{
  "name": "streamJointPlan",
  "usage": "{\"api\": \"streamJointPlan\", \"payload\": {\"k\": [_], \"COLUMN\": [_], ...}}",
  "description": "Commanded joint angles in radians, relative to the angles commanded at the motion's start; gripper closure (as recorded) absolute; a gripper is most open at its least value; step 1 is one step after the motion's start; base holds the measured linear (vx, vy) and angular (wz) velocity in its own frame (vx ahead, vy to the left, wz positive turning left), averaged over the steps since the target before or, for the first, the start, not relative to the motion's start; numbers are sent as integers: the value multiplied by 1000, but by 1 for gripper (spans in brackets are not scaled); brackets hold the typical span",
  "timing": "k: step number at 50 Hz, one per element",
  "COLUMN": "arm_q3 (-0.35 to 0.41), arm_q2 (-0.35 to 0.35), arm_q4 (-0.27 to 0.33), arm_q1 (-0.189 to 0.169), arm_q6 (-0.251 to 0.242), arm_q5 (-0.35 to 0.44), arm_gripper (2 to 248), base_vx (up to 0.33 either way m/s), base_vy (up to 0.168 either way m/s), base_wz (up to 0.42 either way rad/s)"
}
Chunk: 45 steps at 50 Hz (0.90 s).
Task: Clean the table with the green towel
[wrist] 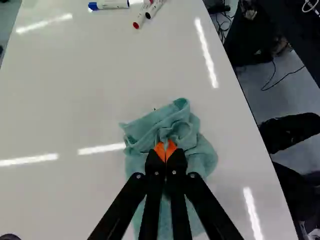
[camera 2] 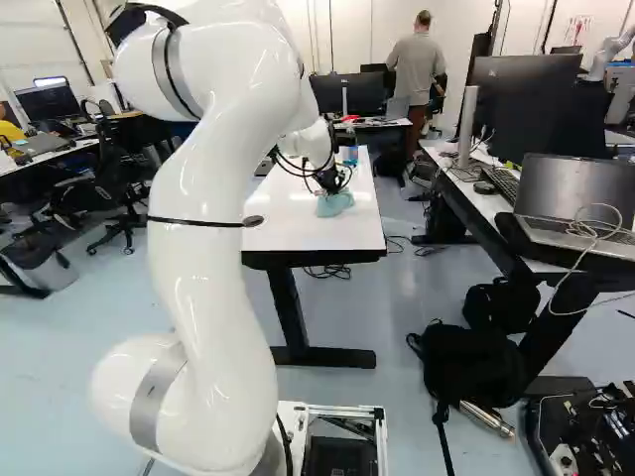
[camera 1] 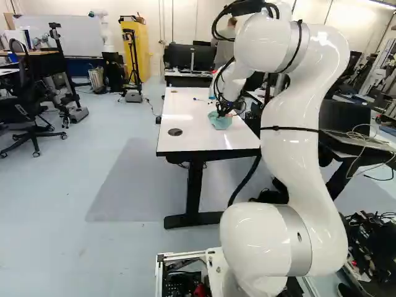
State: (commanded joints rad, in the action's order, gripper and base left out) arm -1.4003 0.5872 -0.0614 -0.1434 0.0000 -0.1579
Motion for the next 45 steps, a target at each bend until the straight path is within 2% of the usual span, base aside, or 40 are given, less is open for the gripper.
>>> {"api": "streamJointPlan", "payload": {"k": [13, 21, 45], "arm_q3": [-52, -54, 63], "arm_q2": [37, 39, -46], "arm_q4": [0, 0, 0], "arm_q1": [28, 48, 73], "arm_q6": [0, 0, 0], "arm_q5": [0, 0, 0], "arm_gripper": [229, 229, 229], "base_vx": [0, 0, 0], "base_vy": [0, 0, 0], "base_wz": [0, 0, 0]}}
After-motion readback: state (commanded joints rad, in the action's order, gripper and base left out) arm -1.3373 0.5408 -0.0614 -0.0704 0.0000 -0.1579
